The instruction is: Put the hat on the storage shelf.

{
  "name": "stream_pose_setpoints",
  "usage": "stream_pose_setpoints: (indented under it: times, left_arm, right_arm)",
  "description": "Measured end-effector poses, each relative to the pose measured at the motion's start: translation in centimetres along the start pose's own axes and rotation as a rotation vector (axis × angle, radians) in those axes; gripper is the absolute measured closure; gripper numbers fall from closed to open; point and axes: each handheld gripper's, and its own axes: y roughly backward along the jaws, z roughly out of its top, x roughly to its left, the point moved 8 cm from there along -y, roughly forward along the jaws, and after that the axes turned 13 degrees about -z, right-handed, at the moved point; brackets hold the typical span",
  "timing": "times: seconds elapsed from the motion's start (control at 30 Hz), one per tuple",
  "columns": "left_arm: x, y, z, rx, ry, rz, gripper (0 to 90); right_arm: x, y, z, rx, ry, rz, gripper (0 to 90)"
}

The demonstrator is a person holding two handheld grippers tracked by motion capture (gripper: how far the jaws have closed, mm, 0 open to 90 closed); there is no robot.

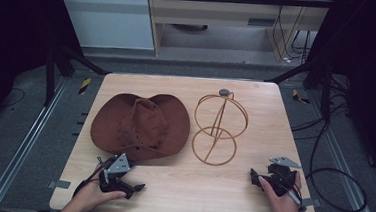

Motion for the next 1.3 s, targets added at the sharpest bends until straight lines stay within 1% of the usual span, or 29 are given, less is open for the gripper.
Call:
stream_pose_setpoints:
  times: [0.1,0.2,0.27,0.3,0.33,0.4,0.57,0.67,0.73,0.8,0.87,0.9,0.97,1.0,1.07,1.1,1.13,1.23,1.3]
  left_arm:
    - [-0.1,0.0,0.0,0.003,0.002,-0.001,8.8]
    - [-0.3,0.1,-0.1,0.023,0.0,-0.007,8.2]
    - [-0.5,0.1,0.0,0.042,-0.009,-0.014,8.7]
    - [-0.7,0.1,0.0,0.041,-0.008,-0.02,9.4]
    - [-0.9,0.2,0.1,0.043,-0.016,-0.024,9.4]
    - [-1.0,0.3,0.3,0.038,-0.022,-0.025,9.8]
    - [-1.6,1.1,1.2,-0.013,-0.023,-0.036,10.1]
    - [-1.9,1.8,2.1,-0.069,-0.021,-0.041,10.8]
    - [-2.2,2.1,2.7,-0.081,-0.026,-0.045,10.8]
    - [-2.5,2.4,3.4,-0.084,-0.041,-0.048,10.7]
    - [-2.7,2.8,4.3,-0.09,-0.048,-0.041,10.7]
    - [-2.7,3.3,5.2,-0.093,-0.055,-0.044,10.7]
    - [-2.3,3.9,6.6,-0.099,-0.051,-0.032,11.1]
    - [-2.1,4.2,7.4,-0.103,-0.049,-0.03,10.8]
    - [-1.5,4.8,8.8,-0.092,-0.053,-0.019,10.5]
    - [-1.3,5.1,9.5,-0.099,-0.043,-0.026,10.0]
    - [-0.9,5.3,10.1,-0.094,-0.036,-0.029,9.7]
    - [0.8,5.9,11.9,-0.062,-0.03,0.001,8.2]
    - [2.4,6.2,12.9,-0.054,-0.012,0.019,8.3]
  right_arm:
    - [0.0,0.0,0.0,0.0,0.0,0.0,0.6]
    - [0.0,0.0,0.0,0.0,0.0,0.0,0.6]
    - [0.0,0.0,0.0,0.0,0.0,0.0,0.6]
    - [0.0,0.0,0.0,0.0,0.0,0.0,0.6]
    - [0.0,0.0,0.0,0.0,0.0,0.0,0.6]
    - [0.0,0.0,0.0,0.0,0.001,0.0,0.6]
    - [0.0,0.0,0.0,0.0,0.0,0.0,0.6]
    - [0.0,0.0,0.0,0.0,0.0,0.0,0.6]
    - [0.0,0.0,0.0,0.0,0.0,0.0,0.6]
    - [0.0,0.0,0.0,0.0,0.0,0.0,0.6]
    - [0.0,0.0,0.0,0.001,0.001,-0.001,0.6]
    - [0.0,0.0,0.0,0.001,0.001,-0.001,0.6]
    - [-0.1,0.1,-0.1,0.003,0.009,-0.007,0.8]
    - [0.0,0.2,-0.1,0.008,0.002,-0.008,0.9]
    - [0.0,0.2,-0.1,0.008,0.009,-0.011,1.0]
    - [0.0,0.2,-0.1,0.009,0.008,-0.013,1.0]
    - [0.0,0.2,-0.1,0.009,0.012,-0.014,1.0]
    - [0.0,0.3,-0.2,0.013,0.013,-0.019,1.0]
    - [0.0,0.3,-0.2,0.012,0.013,-0.017,1.0]
